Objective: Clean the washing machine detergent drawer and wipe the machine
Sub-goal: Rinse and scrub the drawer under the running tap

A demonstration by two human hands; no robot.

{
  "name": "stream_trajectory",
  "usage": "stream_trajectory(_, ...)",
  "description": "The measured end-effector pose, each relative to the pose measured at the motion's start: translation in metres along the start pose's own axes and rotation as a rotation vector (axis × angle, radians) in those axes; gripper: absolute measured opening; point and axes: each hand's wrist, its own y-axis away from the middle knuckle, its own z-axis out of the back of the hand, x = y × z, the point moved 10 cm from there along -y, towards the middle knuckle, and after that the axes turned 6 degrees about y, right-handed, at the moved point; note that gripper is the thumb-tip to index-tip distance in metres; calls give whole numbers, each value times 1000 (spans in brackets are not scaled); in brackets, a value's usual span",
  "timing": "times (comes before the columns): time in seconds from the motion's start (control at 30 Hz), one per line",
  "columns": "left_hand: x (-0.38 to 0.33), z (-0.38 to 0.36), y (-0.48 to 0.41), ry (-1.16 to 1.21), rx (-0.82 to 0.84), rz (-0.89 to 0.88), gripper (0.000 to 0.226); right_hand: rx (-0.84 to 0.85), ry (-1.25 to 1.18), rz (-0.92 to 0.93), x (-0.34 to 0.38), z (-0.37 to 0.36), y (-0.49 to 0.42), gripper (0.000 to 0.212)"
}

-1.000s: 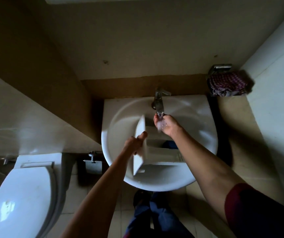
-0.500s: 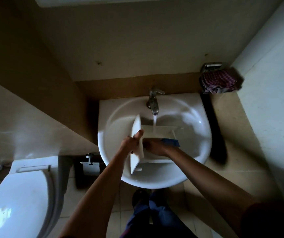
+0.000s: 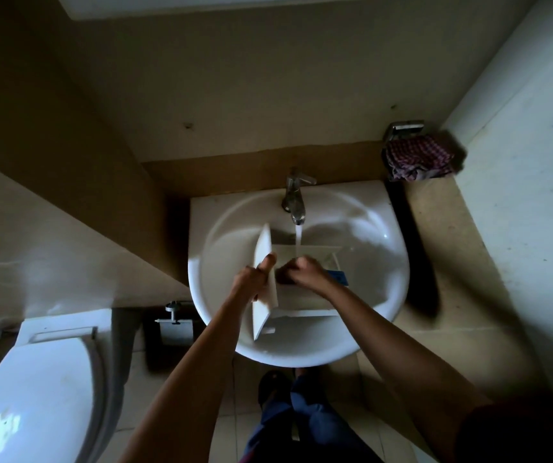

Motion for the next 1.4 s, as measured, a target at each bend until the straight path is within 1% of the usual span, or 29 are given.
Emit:
stream_trajectory(0.03, -2, 0, 0, -26, 2, -12, 80, -118, -203, -94, -10, 17, -3, 26)
stream_trajectory(0.07, -3, 0, -2, -49, 7, -24, 78, -194, -431, -197, -19, 28, -6, 23)
stream_trajectory(0.1, -4, 0, -2, -63, 14, -28, 76, -188, -668, -273, -22, 30, -10, 22)
stream_trajectory(0.13, -4, 0, -2, -75, 14, -30, 76, -139, -864, -319, -19, 28, -14, 22)
stream_trajectory(0.2, -6, 1, -1, -98, 8, -31, 77, -40, -1155, -364, -9, 26, -23, 21)
stream_trajectory(0.27, -7, 0, 0, -123, 15, -25, 75, -6, -1342, -383, -2, 25, -31, 20)
stream_trajectory(0.4, 0, 2, -4, -96, 2, 15, 82, -111, -1632, -383, 3, 28, -45, 16)
stream_trajectory(0.43, 2, 2, -5, -80, 3, 19, 82, -128, -1663, -371, 5, 28, -47, 15)
stream_trajectory(0.47, 2, 1, -6, -65, 3, 16, 83, -125, -1636, -350, 6, 26, -50, 15)
stream_trajectory(0.5, 2, 1, -7, -46, 1, 15, 84, -116, -1509, -333, 6, 23, -48, 14)
stream_trajectory(0.53, 2, 0, -8, -30, 3, 6, 84, -121, -1311, -320, 5, 17, -47, 14)
stream_trajectory(0.57, 2, -1, -9, -12, 9, 5, 85, -137, -1056, -285, 5, 13, -42, 14)
stream_trajectory(0.6, 2, -2, -10, 9, 13, 4, 85, -173, -791, -213, 5, 11, -37, 16)
stream_trajectory(0.67, 2, -4, -8, 56, 26, 27, 86, -213, -370, -21, 16, 0, -20, 20)
stream_trajectory(0.7, 3, -5, -7, 82, 29, 43, 86, -185, -267, 67, 23, -9, -7, 22)
stream_trajectory(0.73, 4, -6, -7, 94, 27, 53, 86, -120, -239, 152, 30, -22, 5, 23)
stream_trajectory(0.77, 3, -5, -5, 88, 21, 57, 85, -93, -175, 272, 38, -29, 16, 25)
stream_trajectory(0.83, 1, -4, -1, 60, 21, 48, 83, -154, 88, 469, 50, -31, 36, 31)
stream_trajectory(0.87, 0, -4, -1, 54, 29, 42, 83, -162, 189, 497, 49, -33, 40, 33)
stream_trajectory(0.9, 0, -4, 0, 62, 33, 39, 82, -161, 239, 490, 47, -31, 44, 35)
stream_trajectory(0.97, -3, -4, 3, 53, 43, 18, 81, -137, 286, 466, 44, -31, 55, 39)
stream_trajectory(1.1, -8, -1, 8, -25, 26, -22, 72, -81, 144, 449, 20, -25, 77, 43)
stream_trajectory(1.17, -6, -1, 6, -25, 30, -19, 72, -3, 48, 407, 8, -22, 83, 34)
stream_trajectory(1.23, -5, -1, 3, -7, 36, -15, 72, 15, -110, 311, -7, -9, 71, 19)
stream_trajectory(1.27, -6, 0, 4, -10, 31, -20, 71, -22, -230, 243, -16, 3, 61, 14)
stream_trajectory(1.3, -8, 2, 8, -18, 22, -23, 70, -101, -339, 178, -25, 17, 49, 12)
stream_trajectory(1.37, -11, 6, 10, -45, -3, -23, 69, -256, -486, 32, -36, 44, 29, 13)
stream_trajectory(1.4, -11, 9, 8, -49, -18, -23, 71, -262, -578, -54, -39, 49, 20, 12)
